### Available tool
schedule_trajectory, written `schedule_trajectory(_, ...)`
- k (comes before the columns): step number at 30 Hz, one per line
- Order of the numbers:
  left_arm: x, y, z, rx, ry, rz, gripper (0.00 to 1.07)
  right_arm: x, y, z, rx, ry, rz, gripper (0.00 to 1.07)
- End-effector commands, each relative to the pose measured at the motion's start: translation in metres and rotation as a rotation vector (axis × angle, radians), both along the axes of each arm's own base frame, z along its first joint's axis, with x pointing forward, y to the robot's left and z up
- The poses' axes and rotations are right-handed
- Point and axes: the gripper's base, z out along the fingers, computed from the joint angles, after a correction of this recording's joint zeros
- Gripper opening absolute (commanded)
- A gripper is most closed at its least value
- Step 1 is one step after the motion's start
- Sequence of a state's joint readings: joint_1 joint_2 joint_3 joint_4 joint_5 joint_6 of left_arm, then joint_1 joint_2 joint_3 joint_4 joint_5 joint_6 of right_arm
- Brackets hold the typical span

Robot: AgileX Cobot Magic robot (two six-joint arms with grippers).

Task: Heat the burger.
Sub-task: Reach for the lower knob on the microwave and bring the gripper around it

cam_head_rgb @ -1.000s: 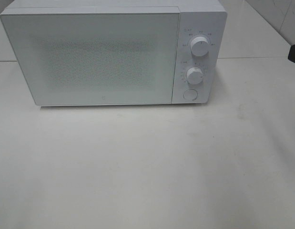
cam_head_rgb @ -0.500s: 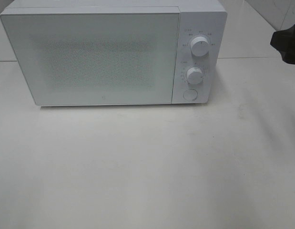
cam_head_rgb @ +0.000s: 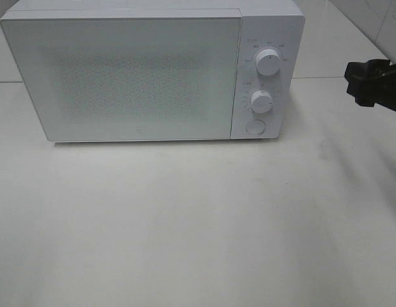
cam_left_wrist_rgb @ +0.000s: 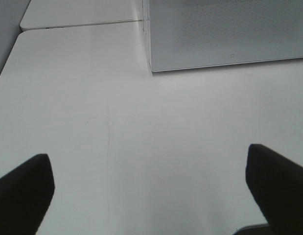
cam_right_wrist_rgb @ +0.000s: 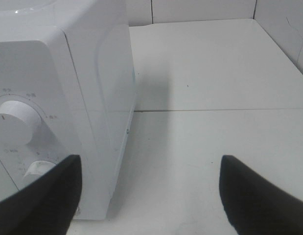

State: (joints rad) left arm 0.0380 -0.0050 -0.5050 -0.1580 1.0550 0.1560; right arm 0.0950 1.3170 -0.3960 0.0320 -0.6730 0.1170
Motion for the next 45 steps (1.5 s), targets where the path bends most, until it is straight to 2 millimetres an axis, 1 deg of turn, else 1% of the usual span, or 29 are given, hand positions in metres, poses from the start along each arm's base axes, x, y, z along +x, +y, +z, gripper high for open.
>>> schedule_trajectory(1,-0.003,0.0,0.0,-0.007,-0.035,0.005,1.01,-0.005,0.004,-0.004,-0.033,-0.044,-0.004,0.75)
schedule_trajectory(2,-0.003,0.0,0.0,-0.007,-0.035,0.005,1.01,-0.005,0.004,-0.004,-0.033,-0.044,-0.004,0.75)
schedule_trajectory(3,-0.003,0.0,0.0,-0.007,-0.035,0.005,1.01,-0.008,0.01,-0.009,-0.052,-0.049,0.0,0.75)
schedule_trajectory(5,-0.003,0.0,0.0,-0.007,-0.035,0.005,1.01,-0.009,0.013,-0.01,-0.063,-0.051,0.006,0.75)
schedule_trajectory(6,-0.003,0.0,0.0,-0.007,-0.035,0.005,1.01,-0.011,0.019,-0.014,-0.073,-0.049,0.009,0.75)
schedule_trajectory(7,-0.003,0.0,0.0,-0.007,-0.035,0.005,1.01,-0.011,0.019,-0.014,-0.073,-0.049,0.009,0.75)
schedule_trajectory(8,-0.003,0.0,0.0,-0.007,-0.035,0.005,1.01,-0.011,0.025,-0.017,-0.086,-0.05,0.016,0.75)
schedule_trajectory(10,-0.003,0.0,0.0,-0.007,-0.035,0.005,1.01,-0.012,0.028,-0.018,-0.092,-0.05,0.018,0.75)
schedule_trajectory(11,-0.003,0.0,0.0,-0.007,-0.035,0.005,1.01,-0.012,0.035,-0.02,-0.106,-0.056,0.024,0.75)
schedule_trajectory(12,-0.003,0.0,0.0,-0.007,-0.035,0.005,1.01,-0.012,0.035,-0.02,-0.106,-0.056,0.024,0.75)
schedule_trajectory(13,-0.003,0.0,0.0,-0.007,-0.035,0.005,1.01,-0.013,0.044,-0.022,-0.124,-0.072,0.037,0.75)
schedule_trajectory(14,-0.003,0.0,0.0,-0.007,-0.035,0.005,1.01,-0.014,0.048,-0.023,-0.13,-0.078,0.038,0.75)
schedule_trajectory(15,-0.003,0.0,0.0,-0.007,-0.035,0.005,1.01,-0.014,0.048,-0.023,-0.13,-0.078,0.038,0.75)
schedule_trajectory(16,-0.003,0.0,0.0,-0.007,-0.035,0.005,1.01,-0.015,0.055,-0.026,-0.135,-0.08,0.037,0.75)
schedule_trajectory(18,-0.003,0.0,0.0,-0.007,-0.035,0.005,1.01,-0.016,0.058,-0.028,-0.135,-0.081,0.033,0.75)
schedule_trajectory(22,-0.003,0.0,0.0,-0.007,-0.035,0.005,1.01,-0.02,0.072,-0.038,-0.111,-0.065,0.003,0.75)
schedule_trajectory(29,-0.003,0.0,0.0,-0.007,-0.034,0.005,1.01,-0.026,0.084,-0.05,-0.112,-0.054,-0.049,0.75)
schedule_trajectory(30,-0.003,0.0,0.0,-0.007,-0.031,0.005,1.01,-0.027,0.088,-0.053,-0.12,-0.058,-0.059,0.75)
schedule_trajectory(31,-0.002,0.0,0.0,-0.007,-0.03,0.005,1.01,-0.027,0.093,-0.055,-0.122,-0.06,-0.069,0.75)
schedule_trajectory(34,-0.002,0.0,0.0,-0.007,-0.03,0.005,1.01,-0.027,0.095,-0.056,-0.127,-0.059,-0.07,0.75)
schedule_trajectory(35,-0.002,0.0,0.0,-0.007,-0.03,0.005,1.01,-0.026,0.101,-0.057,-0.151,-0.069,-0.071,0.75)
schedule_trajectory(37,-0.002,0.0,0.0,-0.007,-0.03,0.005,1.01,-0.025,0.103,-0.057,-0.165,-0.073,-0.071,0.75)
schedule_trajectory(38,-0.002,0.0,0.0,-0.007,-0.03,0.005,1.01,-0.023,0.111,-0.058,-0.199,-0.086,-0.059,0.75)
schedule_trajectory(40,-0.002,0.0,0.0,-0.007,-0.03,0.005,1.01,-0.022,0.114,-0.058,-0.216,-0.095,-0.052,0.75)
schedule_trajectory(41,-0.002,0.0,0.0,-0.007,-0.03,0.005,1.01,-0.019,0.121,-0.058,-0.234,-0.099,-0.038,0.75)
schedule_trajectory(43,-0.002,0.0,0.0,-0.007,-0.03,0.005,1.01,-0.017,0.123,-0.058,-0.232,-0.102,-0.035,0.75)
schedule_trajectory(45,-0.002,0.0,0.0,-0.007,-0.03,0.005,1.01,-0.011,0.13,-0.059,-0.225,-0.108,-0.039,0.75)
